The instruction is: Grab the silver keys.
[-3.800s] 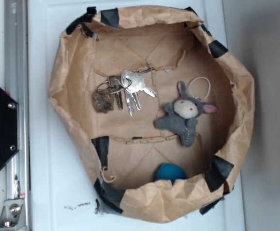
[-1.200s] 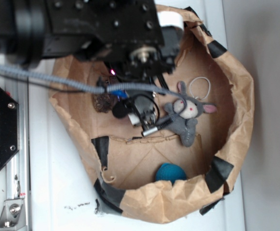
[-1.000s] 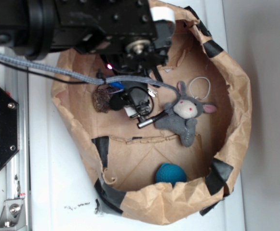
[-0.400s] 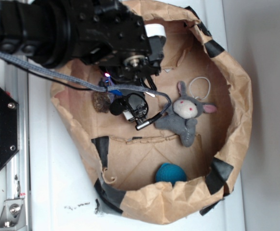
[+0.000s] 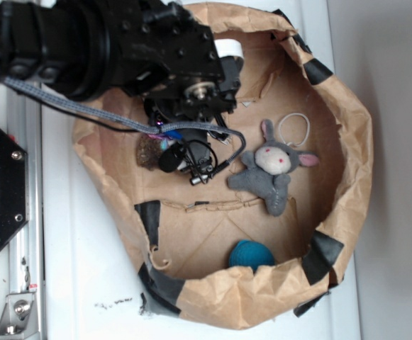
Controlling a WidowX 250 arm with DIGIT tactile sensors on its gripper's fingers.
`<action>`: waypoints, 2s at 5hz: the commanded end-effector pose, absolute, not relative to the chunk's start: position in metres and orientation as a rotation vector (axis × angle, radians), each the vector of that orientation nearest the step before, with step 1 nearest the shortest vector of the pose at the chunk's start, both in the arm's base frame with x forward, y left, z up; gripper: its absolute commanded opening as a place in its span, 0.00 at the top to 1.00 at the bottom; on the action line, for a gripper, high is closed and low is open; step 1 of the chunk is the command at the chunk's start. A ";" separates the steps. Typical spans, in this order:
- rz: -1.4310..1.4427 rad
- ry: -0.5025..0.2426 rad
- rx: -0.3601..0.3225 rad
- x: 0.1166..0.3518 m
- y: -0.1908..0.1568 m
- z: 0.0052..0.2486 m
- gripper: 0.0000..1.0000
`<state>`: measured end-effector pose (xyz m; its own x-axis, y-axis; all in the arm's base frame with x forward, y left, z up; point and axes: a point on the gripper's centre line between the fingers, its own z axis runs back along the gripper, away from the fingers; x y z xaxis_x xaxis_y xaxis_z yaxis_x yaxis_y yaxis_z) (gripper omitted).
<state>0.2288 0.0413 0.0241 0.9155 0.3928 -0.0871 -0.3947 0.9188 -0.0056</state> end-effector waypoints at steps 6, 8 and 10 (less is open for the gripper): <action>0.363 0.057 -0.068 0.231 0.038 0.056 1.00; 0.404 -0.055 -0.258 0.237 0.035 0.157 1.00; 0.401 -0.051 -0.249 0.247 0.029 0.199 1.00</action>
<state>0.2460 0.0262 0.1847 0.9161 0.3974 -0.0535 -0.3981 0.8855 -0.2396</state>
